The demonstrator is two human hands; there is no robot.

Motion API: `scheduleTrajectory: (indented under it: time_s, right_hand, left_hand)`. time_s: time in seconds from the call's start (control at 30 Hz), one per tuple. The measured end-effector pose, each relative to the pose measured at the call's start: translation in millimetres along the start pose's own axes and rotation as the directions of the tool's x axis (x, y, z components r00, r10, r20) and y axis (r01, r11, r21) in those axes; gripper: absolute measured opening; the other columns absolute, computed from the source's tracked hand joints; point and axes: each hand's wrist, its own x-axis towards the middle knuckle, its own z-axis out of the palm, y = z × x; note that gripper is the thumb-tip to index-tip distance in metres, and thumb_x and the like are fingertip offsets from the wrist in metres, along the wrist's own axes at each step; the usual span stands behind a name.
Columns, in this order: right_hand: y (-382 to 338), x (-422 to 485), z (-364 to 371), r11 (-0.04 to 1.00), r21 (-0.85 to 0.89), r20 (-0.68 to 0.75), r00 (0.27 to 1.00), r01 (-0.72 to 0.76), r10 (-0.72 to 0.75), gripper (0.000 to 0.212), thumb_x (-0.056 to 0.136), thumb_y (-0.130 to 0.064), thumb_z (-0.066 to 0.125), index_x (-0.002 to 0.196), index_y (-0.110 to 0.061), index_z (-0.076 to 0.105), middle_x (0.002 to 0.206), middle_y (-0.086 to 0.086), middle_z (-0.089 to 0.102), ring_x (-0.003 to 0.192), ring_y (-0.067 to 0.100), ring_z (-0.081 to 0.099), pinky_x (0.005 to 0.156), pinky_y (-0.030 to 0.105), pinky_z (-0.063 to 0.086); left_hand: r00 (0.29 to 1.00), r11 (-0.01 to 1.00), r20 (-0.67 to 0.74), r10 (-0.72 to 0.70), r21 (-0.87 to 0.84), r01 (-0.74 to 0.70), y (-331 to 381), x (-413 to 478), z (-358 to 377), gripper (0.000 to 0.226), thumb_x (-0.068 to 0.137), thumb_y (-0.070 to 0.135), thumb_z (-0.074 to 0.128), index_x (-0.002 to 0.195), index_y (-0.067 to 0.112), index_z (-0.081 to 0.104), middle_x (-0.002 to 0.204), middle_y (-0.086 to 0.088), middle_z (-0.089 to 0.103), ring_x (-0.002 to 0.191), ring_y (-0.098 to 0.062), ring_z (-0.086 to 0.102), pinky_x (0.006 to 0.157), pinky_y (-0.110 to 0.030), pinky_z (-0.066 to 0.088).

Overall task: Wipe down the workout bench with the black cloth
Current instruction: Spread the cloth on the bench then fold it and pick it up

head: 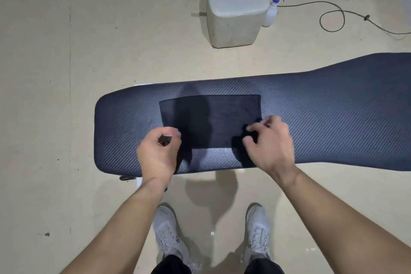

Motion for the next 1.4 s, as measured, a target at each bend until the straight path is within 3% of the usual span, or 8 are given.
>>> scheduleTrajectory:
  time_s: [0.17, 0.3, 0.53, 0.73, 0.87, 1.1, 1.3, 1.4]
  right_hand:
    - [-76, 13, 4, 0.779, 0.617, 0.289, 0.953, -0.114, -0.09, 0.04, 0.08, -0.046, 0.056, 0.092, -0.01, 0.068, 0.099, 0.015, 0.07, 0.098, 0.033, 0.064, 0.096, 0.05, 0.049]
    - [-108, 36, -2, 0.583, 0.724, 0.506, 0.858, -0.369, -0.085, 0.045, 0.088, -0.049, 0.063, 0.096, -0.005, 0.069, 0.089, 0.011, 0.07, 0.082, 0.023, 0.066, 0.08, 0.037, 0.056]
    - [-128, 66, -9, 0.963, 0.192, 0.792, 0.609, -0.187, -0.04, 0.016, 0.079, -0.023, 0.074, 0.083, -0.009, 0.069, 0.075, 0.013, 0.063, 0.072, 0.026, 0.06, 0.066, 0.033, 0.051]
    - [-121, 70, 10, 0.991, 0.135, 0.504, 0.86, 0.016, -0.083, 0.01, 0.082, -0.011, 0.066, 0.083, -0.007, 0.057, 0.076, 0.006, 0.062, 0.067, 0.019, 0.057, 0.051, 0.027, 0.046]
    - [-84, 64, 6, 0.933, 0.36, 0.25, 0.965, -0.015, -0.081, 0.013, 0.086, -0.018, 0.059, 0.094, -0.014, 0.068, 0.098, 0.0, 0.069, 0.093, 0.022, 0.064, 0.083, 0.034, 0.054]
    - [-14, 68, -1, 0.567, 0.763, 0.31, 0.945, -0.31, 0.099, 0.018, 0.085, -0.01, 0.049, 0.085, -0.015, 0.066, 0.069, 0.003, 0.063, 0.063, 0.02, 0.061, 0.054, 0.036, 0.056]
    - [18, 81, -6, 0.678, 0.701, 0.177, 0.975, -0.219, 0.132, 0.015, 0.095, -0.013, 0.051, 0.093, -0.007, 0.065, 0.082, 0.024, 0.067, 0.071, 0.028, 0.064, 0.056, 0.045, 0.057]
    - [23, 91, -2, 0.778, 0.603, 0.093, 0.985, -0.174, 0.148, 0.01, 0.095, -0.018, 0.059, 0.089, -0.018, 0.066, 0.081, 0.005, 0.072, 0.077, 0.023, 0.069, 0.069, 0.035, 0.055]
  left_hand:
    - [0.955, 0.955, 0.096, 0.28, 0.07, -0.287, 24, -11, 17, 0.02, 0.083, 0.003, 0.066, 0.088, 0.021, 0.07, 0.085, 0.012, 0.071, 0.071, -0.002, 0.061, 0.074, -0.013, 0.046]
    - [0.849, 0.843, 0.238, 0.471, 0.16, -0.513, 29, -12, 26, 0.019, 0.081, -0.001, 0.064, 0.082, 0.018, 0.068, 0.086, 0.01, 0.069, 0.073, -0.001, 0.058, 0.069, -0.01, 0.041]
    - [0.596, 0.551, 0.39, 0.702, 0.233, -0.801, 6, -15, 39, 0.013, 0.08, 0.01, 0.054, 0.078, 0.014, 0.065, 0.081, 0.001, 0.065, 0.083, -0.013, 0.055, 0.06, -0.03, 0.049]
    - [0.541, 0.465, 0.428, 0.724, 0.278, -0.841, -9, -22, 40, 0.03, 0.067, -0.012, 0.076, 0.078, 0.014, 0.067, 0.084, 0.002, 0.067, 0.084, -0.017, 0.059, 0.058, -0.026, 0.049]
    - [0.544, 0.448, 0.425, 0.724, 0.31, -0.839, -5, -28, 44, 0.025, 0.073, -0.009, 0.07, 0.08, 0.015, 0.066, 0.087, 0.002, 0.067, 0.082, -0.021, 0.065, 0.061, -0.027, 0.051]
    - [0.602, 0.565, 0.525, 0.602, 0.252, -0.786, 10, -50, 87, 0.028, 0.077, 0.001, 0.063, 0.098, 0.019, 0.056, 0.122, 0.005, 0.052, 0.085, -0.021, 0.061, 0.055, -0.029, 0.045]
    - [0.657, 0.666, 0.459, 0.598, 0.171, -0.726, 9, -64, 138, 0.036, 0.08, -0.002, 0.062, 0.109, 0.019, 0.057, 0.113, 0.002, 0.057, 0.085, -0.016, 0.067, 0.069, -0.035, 0.058]
    - [0.688, 0.7, 0.464, 0.558, 0.181, -0.69, 10, -68, 154, 0.035, 0.08, -0.001, 0.067, 0.109, 0.017, 0.061, 0.109, -0.001, 0.063, 0.086, -0.021, 0.068, 0.069, -0.039, 0.058]
